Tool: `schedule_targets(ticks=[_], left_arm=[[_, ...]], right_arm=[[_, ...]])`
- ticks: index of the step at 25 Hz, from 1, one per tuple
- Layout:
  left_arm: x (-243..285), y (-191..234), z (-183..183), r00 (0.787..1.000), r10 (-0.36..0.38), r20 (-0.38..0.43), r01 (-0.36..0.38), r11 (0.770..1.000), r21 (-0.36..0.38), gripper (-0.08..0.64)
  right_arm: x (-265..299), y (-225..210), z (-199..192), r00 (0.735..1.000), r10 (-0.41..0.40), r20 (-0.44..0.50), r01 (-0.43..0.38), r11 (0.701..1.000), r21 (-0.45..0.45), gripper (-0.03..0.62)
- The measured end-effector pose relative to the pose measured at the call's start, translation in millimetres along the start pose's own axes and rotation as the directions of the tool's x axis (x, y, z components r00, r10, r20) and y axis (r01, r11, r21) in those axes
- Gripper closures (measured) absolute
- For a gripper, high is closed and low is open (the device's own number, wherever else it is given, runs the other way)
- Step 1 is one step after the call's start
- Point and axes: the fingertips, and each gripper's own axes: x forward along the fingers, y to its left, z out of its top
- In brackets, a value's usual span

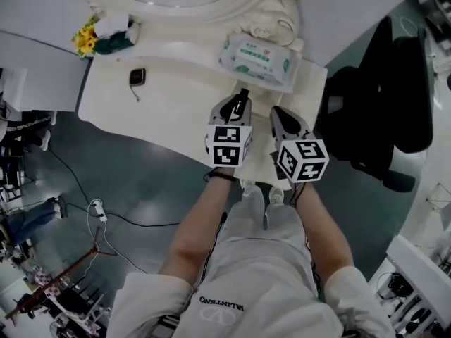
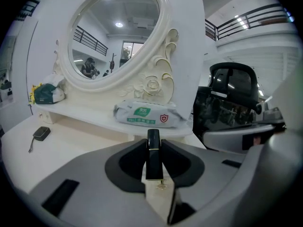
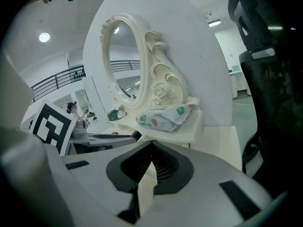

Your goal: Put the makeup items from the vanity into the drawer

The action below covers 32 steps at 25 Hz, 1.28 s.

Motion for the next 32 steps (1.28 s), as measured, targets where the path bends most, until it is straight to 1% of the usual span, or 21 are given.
schedule_targets(ticks=[5,10,27,32], left_arm=[[11,-17,-1,1.000,-0.010,-0.006,0.010,1.000,-0.005,0.462],[16,-29,5,1.000,-0.020,-0.005,0.020,1.000,-0.004,0.462],[26,-33,-5,0.999,-0.022,-0.030,0.022,1.000,-0.011,0.460],[29,-34,-7,0.999,-0.016,-0.041,0.016,1.000,0.012,0.459]], right_arm=[[-6,-13,-1,1.000,-0.026,-0.002,0.026,1.000,0.000,0.580],[-11,-20,-2,0.999,-0.035,0.001,0.035,0.999,0.007,0.580],[-17,-23,-10,1.000,-0.028,-0.012,0.028,1.000,0.012,0.580],[-19,-24,-12,0.999,-0.032,-0.013,0.032,0.999,0.013,0.580]])
